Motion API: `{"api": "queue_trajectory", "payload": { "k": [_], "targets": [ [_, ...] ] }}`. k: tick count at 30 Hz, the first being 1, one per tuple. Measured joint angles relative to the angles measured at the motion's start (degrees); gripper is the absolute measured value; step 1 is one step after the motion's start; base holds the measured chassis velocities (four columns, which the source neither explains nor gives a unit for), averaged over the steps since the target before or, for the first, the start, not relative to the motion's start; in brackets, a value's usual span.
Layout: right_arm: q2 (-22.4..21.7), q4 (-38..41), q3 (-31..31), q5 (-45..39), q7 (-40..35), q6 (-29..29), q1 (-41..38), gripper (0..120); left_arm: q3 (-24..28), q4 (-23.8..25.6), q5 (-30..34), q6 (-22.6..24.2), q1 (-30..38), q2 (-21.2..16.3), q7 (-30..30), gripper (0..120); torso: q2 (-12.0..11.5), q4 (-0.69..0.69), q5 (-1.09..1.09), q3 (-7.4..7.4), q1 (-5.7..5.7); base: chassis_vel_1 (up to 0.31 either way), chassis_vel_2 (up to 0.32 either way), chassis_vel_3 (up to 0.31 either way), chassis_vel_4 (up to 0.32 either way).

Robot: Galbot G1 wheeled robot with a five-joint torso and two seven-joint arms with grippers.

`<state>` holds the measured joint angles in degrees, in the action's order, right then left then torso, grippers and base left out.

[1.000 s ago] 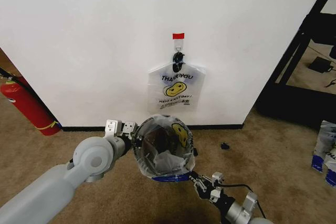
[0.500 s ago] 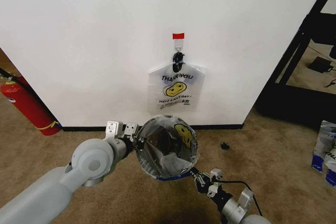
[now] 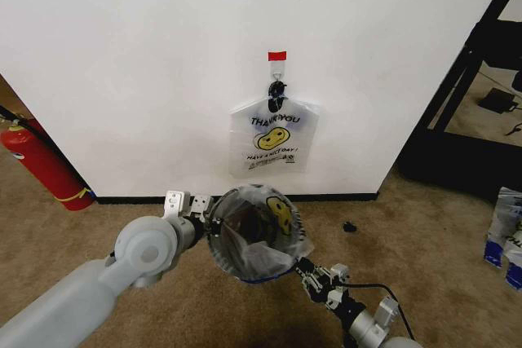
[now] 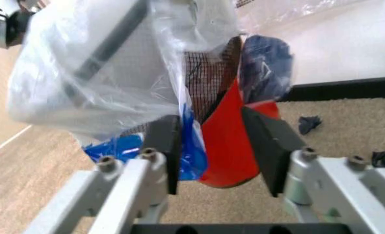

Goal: Pick up the garbage bag from the wall and place it over the trash bin.

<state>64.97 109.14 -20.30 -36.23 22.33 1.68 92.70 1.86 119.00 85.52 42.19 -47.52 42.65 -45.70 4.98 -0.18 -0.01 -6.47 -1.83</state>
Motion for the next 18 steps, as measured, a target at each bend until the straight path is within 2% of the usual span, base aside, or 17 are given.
{"api": "queue_trajectory", "payload": {
  "k": [2,4,11,12,15,18],
  "targets": [
    [-0.1,-0.4,-0.4,0.3,0.0,0.5,0.0,47,-0.1,-1.0,-0.1,0.0,0.1,0.2,-0.1,0,0.0,0.0,0.0,0.0,0.0,0.0,0.0,0.0,0.0],
    [-0.1,-0.5,-0.4,0.3,0.0,0.6,0.0,49,-0.1,-1.1,-0.1,0.0,0.1,0.3,-0.1,0,0.0,0.0,0.0,0.0,0.0,0.0,0.0,0.0,0.0],
    [-0.6,-2.1,-1.9,0.6,4.1,3.9,0.7,79,-0.3,-2.2,-0.1,0.0,0.0,0.6,-0.9,0,0.0,0.01,0.0,0.0,0.0,0.0,0.0,0.0,0.0],
    [-0.6,-2.1,-1.9,0.6,4.1,3.9,0.7,79,-0.3,-2.2,-0.1,0.0,0.0,0.6,-0.9,0,0.0,0.01,0.0,0.0,0.0,0.0,0.0,0.0,0.0],
    [-0.6,-2.8,-2.7,0.5,12.1,5.5,1.0,92,-0.2,-2.2,-0.1,0.0,-0.2,0.8,-1.1,0,0.0,0.0,0.01,0.0,0.0,0.0,0.0,0.0,0.0],
    [-0.5,-2.6,-3.2,0.9,18.6,5.8,1.1,99,0.0,-2.2,-0.6,0.0,-0.4,1.0,-1.3,0,0.0,0.0,0.0,0.0,0.0,0.0,0.0,0.0,0.0]
  ]
}}
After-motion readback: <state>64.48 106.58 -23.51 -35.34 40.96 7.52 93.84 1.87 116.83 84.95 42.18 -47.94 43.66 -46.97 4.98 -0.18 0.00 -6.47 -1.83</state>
